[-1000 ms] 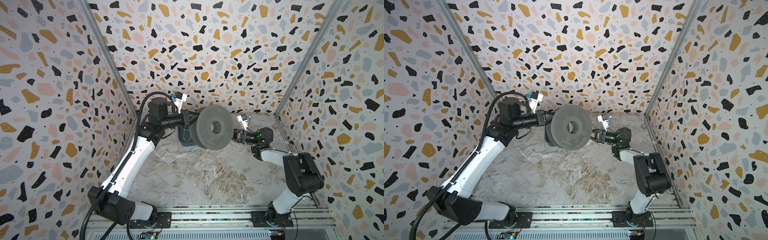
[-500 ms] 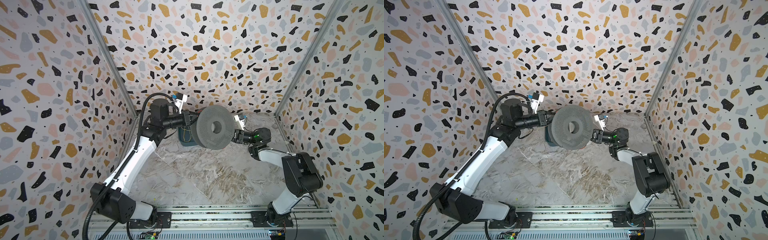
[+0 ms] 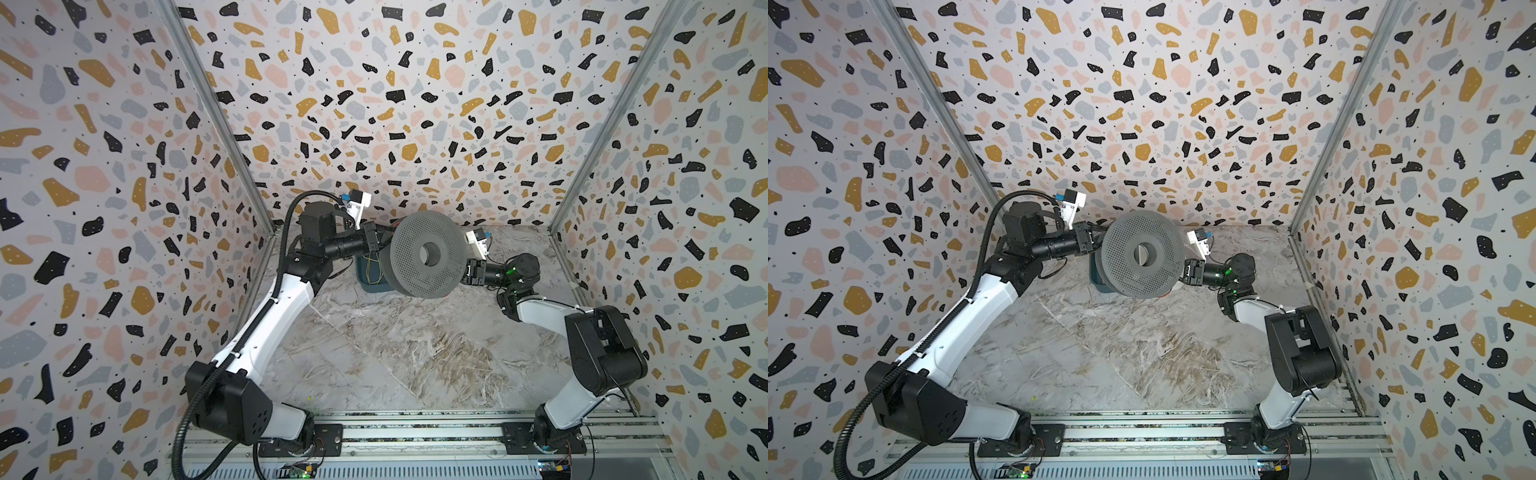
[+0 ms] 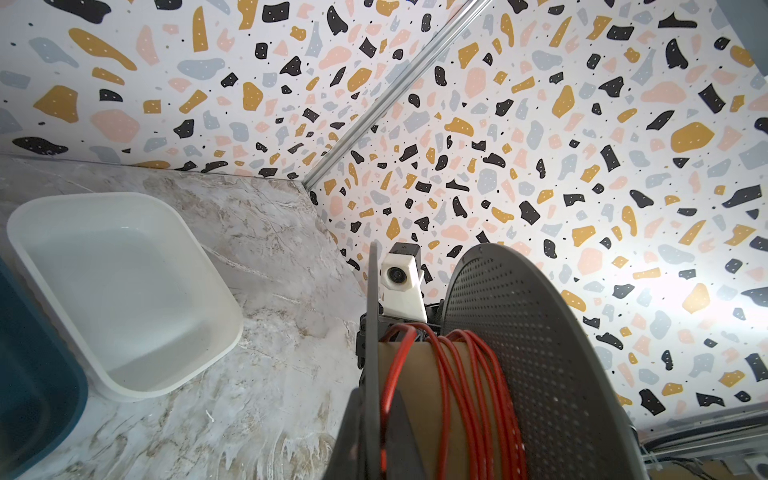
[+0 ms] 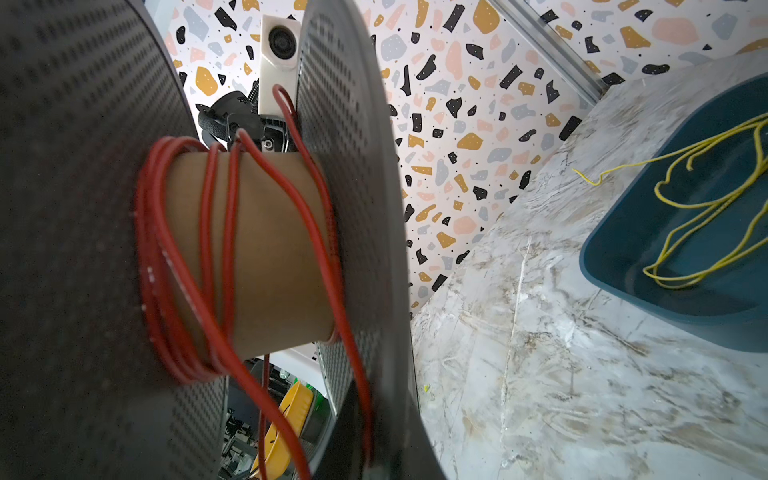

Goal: Wrap the cables

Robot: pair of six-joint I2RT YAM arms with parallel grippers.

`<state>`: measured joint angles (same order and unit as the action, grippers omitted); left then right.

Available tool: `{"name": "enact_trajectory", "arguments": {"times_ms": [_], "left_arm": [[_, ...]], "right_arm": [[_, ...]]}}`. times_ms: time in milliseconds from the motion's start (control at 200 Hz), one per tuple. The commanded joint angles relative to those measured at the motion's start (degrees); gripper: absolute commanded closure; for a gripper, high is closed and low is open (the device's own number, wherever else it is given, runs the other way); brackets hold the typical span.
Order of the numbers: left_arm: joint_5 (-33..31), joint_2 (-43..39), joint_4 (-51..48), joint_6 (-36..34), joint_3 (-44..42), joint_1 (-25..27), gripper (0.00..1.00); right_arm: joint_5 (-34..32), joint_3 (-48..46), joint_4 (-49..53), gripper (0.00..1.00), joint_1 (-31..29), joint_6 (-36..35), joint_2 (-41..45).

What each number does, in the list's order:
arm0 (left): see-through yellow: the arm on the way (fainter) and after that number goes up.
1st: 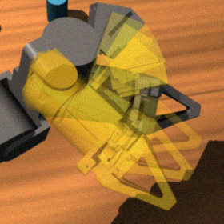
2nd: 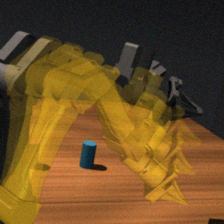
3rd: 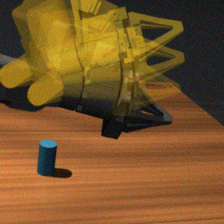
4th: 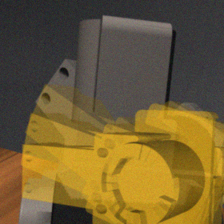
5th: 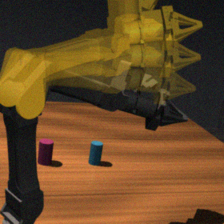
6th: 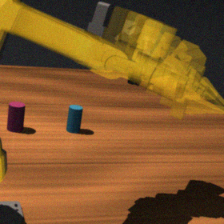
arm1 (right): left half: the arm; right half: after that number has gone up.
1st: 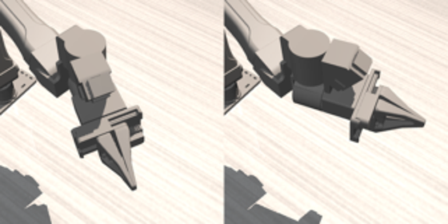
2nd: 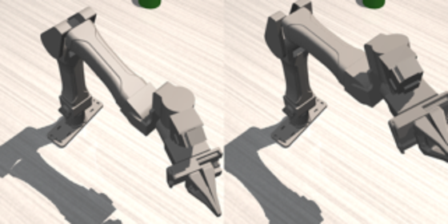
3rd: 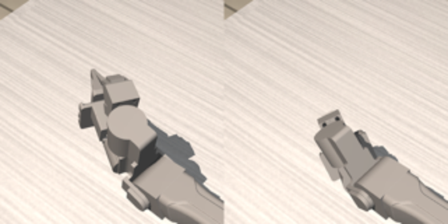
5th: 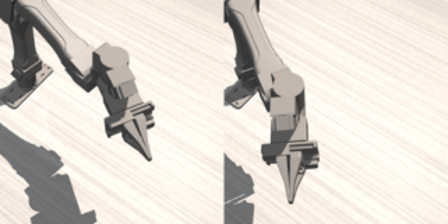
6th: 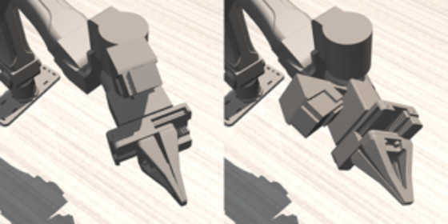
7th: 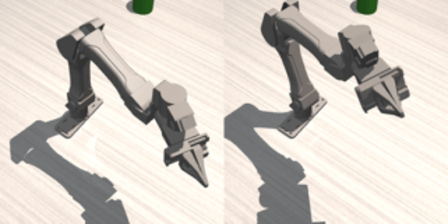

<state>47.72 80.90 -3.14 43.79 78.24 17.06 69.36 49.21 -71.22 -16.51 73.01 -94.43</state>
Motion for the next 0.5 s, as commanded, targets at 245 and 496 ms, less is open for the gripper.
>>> {"name": "enact_trajectory", "arguments": {"times_ms": [245, 496], "left_arm": [[4.3, -0.7, 12.4, 11.1, 2.4, -0.9, 1.0], [5.2, -0.2, 16.5, 14.8, 2.4, -1.2, 1.0]], "right_arm": [[-3.2, -2.5, 19.9, 0.41, 2.6, -13.8, 8.9], [-2.5, -6.7, 27.5, 0.39, 6.3, -17.6, 13.2]]}}
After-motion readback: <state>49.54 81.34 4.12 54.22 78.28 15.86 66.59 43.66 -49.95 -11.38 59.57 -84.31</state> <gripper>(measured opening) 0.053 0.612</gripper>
